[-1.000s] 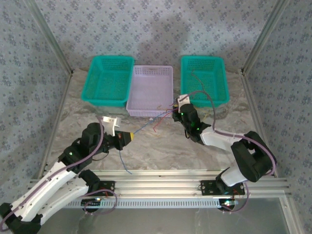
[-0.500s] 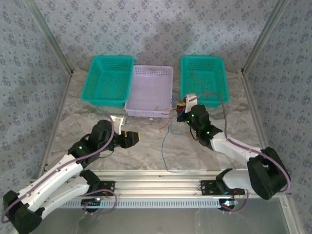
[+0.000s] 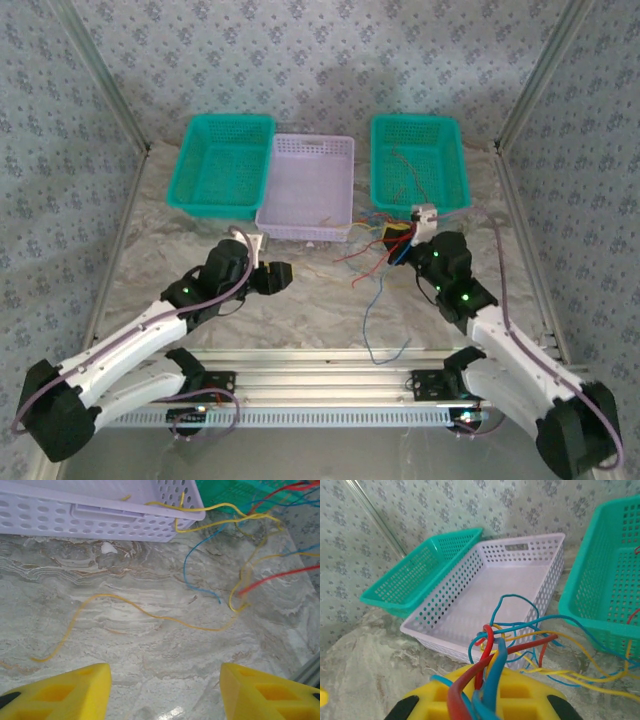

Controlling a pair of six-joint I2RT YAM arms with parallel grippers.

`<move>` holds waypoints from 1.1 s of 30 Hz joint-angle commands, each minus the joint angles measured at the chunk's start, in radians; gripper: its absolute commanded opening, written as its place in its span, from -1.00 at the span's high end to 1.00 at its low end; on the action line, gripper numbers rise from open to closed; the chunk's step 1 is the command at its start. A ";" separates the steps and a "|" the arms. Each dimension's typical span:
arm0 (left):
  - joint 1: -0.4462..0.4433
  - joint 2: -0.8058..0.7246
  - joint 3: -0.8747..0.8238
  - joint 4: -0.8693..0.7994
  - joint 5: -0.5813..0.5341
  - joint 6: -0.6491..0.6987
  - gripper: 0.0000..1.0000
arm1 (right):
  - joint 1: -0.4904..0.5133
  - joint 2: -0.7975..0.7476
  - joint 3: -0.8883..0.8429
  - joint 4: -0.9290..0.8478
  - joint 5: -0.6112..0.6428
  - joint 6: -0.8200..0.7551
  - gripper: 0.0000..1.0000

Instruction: Untangle the cables

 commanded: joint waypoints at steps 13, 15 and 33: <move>-0.005 0.124 0.073 0.091 -0.047 0.004 -0.18 | -0.041 -0.413 0.140 -0.452 -0.074 0.090 1.00; -0.006 0.135 0.075 0.098 -0.050 0.004 -0.18 | -0.040 -0.434 0.187 -0.478 -0.054 0.094 1.00; -0.007 0.146 0.149 0.122 0.013 -0.065 -0.19 | -0.030 -0.260 0.293 -0.476 -0.471 0.230 1.00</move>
